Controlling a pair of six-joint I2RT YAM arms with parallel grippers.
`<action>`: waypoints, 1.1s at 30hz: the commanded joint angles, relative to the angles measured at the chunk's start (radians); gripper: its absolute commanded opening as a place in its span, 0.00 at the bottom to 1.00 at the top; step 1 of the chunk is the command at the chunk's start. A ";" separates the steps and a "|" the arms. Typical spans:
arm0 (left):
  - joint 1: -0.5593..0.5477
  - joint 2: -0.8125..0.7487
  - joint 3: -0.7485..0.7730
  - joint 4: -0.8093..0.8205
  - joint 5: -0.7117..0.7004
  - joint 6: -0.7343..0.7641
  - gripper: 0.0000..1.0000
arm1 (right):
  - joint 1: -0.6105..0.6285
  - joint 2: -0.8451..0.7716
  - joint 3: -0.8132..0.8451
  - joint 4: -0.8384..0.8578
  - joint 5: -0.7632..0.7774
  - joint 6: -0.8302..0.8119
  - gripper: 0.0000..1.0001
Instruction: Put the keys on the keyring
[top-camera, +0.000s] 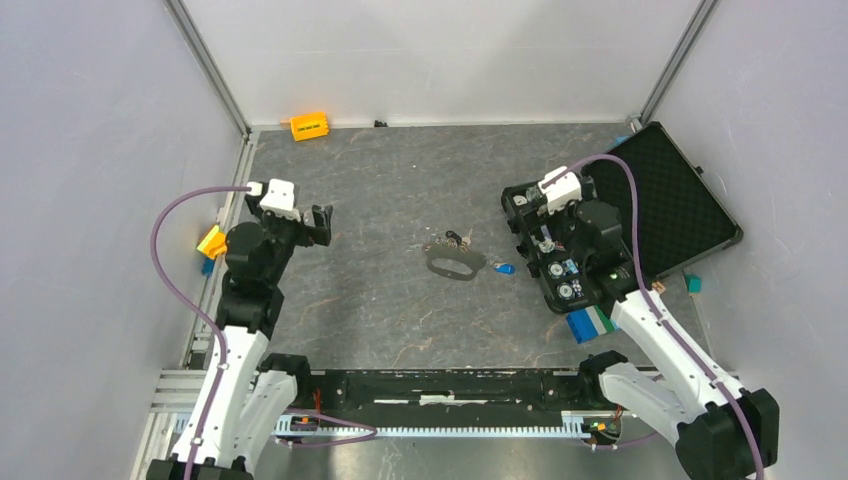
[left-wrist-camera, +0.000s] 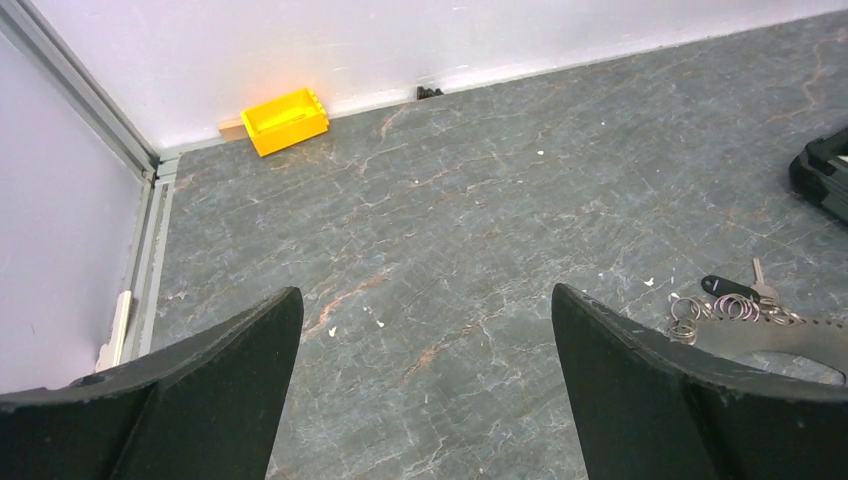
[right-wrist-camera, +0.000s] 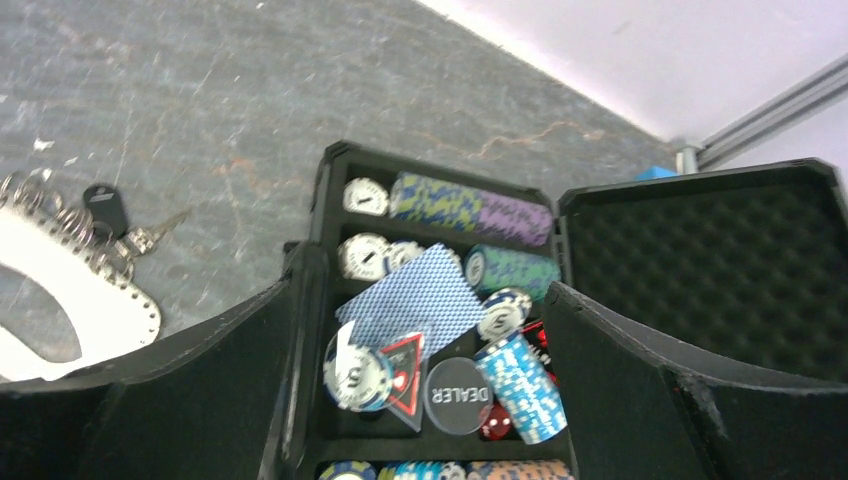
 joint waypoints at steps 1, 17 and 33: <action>0.004 -0.071 -0.051 0.024 -0.003 -0.050 1.00 | -0.003 -0.061 -0.074 0.097 -0.128 0.010 0.98; 0.010 -0.099 -0.042 -0.038 -0.019 -0.035 1.00 | -0.004 -0.228 -0.138 0.131 -0.168 -0.015 0.98; 0.022 -0.094 -0.011 -0.111 0.079 -0.007 1.00 | -0.003 -0.263 -0.146 0.131 -0.168 -0.033 0.98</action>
